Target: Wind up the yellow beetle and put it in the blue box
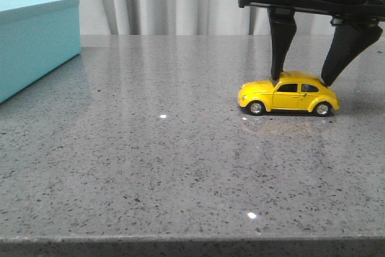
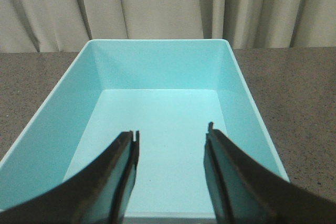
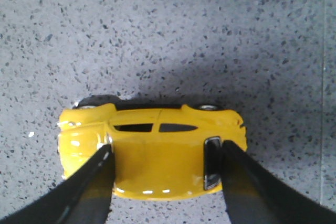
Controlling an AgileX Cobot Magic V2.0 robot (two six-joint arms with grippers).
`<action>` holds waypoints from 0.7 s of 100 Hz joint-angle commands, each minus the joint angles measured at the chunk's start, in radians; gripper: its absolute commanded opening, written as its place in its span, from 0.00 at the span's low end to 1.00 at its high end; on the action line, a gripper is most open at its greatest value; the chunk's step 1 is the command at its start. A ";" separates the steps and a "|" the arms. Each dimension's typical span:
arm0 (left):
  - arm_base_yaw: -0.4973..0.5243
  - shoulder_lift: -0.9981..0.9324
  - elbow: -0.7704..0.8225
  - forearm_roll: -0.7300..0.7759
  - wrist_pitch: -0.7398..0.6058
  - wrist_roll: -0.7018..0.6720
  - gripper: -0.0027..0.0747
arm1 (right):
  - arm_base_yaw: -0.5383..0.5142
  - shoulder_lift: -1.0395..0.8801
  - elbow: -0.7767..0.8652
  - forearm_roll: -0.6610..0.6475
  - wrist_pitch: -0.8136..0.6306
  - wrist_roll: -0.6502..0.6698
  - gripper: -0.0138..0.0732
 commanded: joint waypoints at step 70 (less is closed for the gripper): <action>-0.004 0.007 -0.035 -0.001 -0.083 -0.007 0.42 | -0.180 -0.077 0.077 -0.104 0.061 -0.059 0.67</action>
